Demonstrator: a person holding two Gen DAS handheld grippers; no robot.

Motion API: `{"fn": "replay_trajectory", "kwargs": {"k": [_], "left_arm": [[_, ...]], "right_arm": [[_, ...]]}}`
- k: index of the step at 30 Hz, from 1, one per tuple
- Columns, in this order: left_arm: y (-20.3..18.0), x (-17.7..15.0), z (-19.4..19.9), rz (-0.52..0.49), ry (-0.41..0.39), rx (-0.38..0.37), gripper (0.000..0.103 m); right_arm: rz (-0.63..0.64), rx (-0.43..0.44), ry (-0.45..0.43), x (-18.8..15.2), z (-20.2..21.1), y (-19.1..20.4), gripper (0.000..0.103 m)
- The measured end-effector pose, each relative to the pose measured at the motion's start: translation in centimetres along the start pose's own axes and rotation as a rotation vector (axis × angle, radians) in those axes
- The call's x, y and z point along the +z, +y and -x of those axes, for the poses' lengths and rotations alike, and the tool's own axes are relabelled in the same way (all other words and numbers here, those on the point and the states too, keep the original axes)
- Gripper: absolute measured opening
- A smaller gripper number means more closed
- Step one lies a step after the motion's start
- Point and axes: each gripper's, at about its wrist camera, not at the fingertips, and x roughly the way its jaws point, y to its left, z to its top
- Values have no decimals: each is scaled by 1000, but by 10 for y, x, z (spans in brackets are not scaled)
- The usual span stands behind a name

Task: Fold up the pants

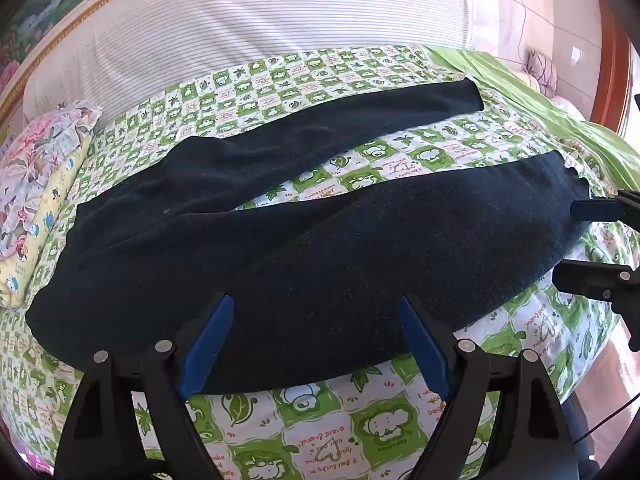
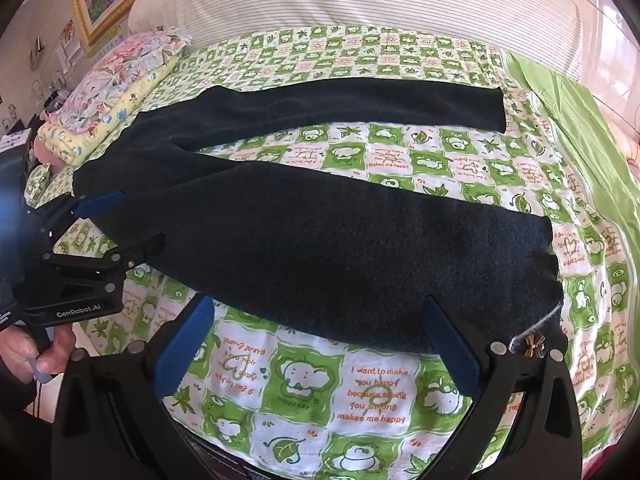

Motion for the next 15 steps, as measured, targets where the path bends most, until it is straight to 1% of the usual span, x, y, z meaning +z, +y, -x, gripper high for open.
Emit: {"fn": "replay_trajectory", "kwargs": {"k": [15], "left_arm": [[1, 1, 0, 4, -1, -7, 84]], "right_arm": [[0, -4, 2, 3, 0, 1, 103]]}}
